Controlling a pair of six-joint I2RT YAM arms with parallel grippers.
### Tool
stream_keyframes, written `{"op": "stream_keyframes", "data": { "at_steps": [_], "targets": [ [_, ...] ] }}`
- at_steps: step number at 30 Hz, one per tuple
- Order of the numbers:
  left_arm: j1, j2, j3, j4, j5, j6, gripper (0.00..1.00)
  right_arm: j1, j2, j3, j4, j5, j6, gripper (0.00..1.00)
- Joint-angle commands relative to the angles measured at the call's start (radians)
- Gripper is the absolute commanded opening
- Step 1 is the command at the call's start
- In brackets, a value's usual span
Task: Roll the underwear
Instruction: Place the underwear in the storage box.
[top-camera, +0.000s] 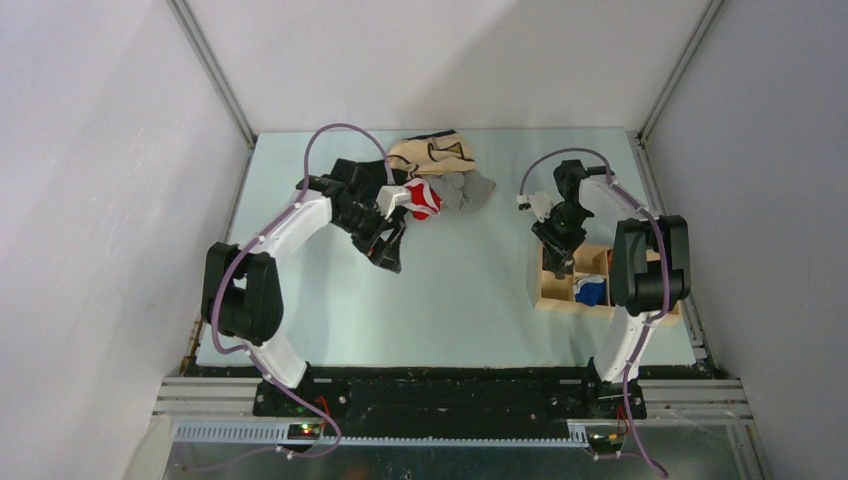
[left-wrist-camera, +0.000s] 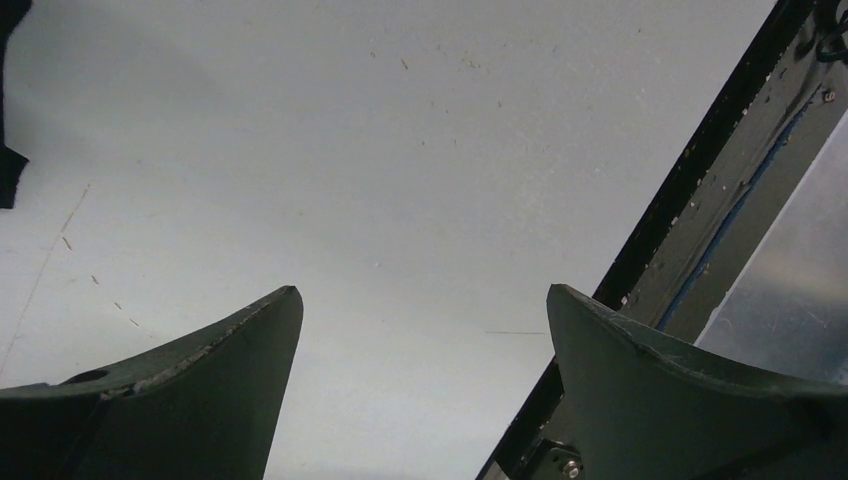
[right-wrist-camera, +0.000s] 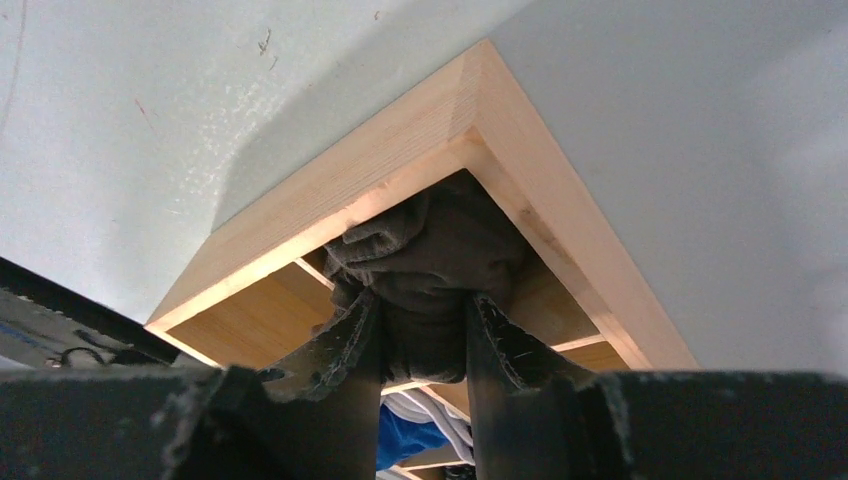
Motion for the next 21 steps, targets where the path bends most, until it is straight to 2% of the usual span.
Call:
{"op": "stream_keyframes", "data": {
  "at_steps": [1, 13, 17, 19, 21],
  "targets": [
    [-0.006, 0.007, 0.040, -0.046, -0.011, 0.035, 0.99, 0.007, 0.108, -0.116, 0.224, 0.197, -0.159, 0.00],
    [-0.006, -0.003, 0.076, -0.088, -0.035, 0.081, 1.00, 0.075, 0.161, -0.153, 0.238, 0.397, -0.247, 0.00],
    [-0.004, -0.027, 0.065, -0.080, -0.036, 0.088, 0.99, 0.101, 0.204, -0.124, 0.134, 0.439, -0.206, 0.00],
    [-0.005, -0.038, 0.057, -0.076, -0.038, 0.095, 0.99, 0.111, 0.235, -0.111, 0.041, 0.441, -0.129, 0.00],
    [-0.004, -0.048, 0.048, -0.070, -0.044, 0.097, 0.99, 0.110, 0.275, -0.078, -0.061, 0.348, -0.026, 0.00]
  ]
}}
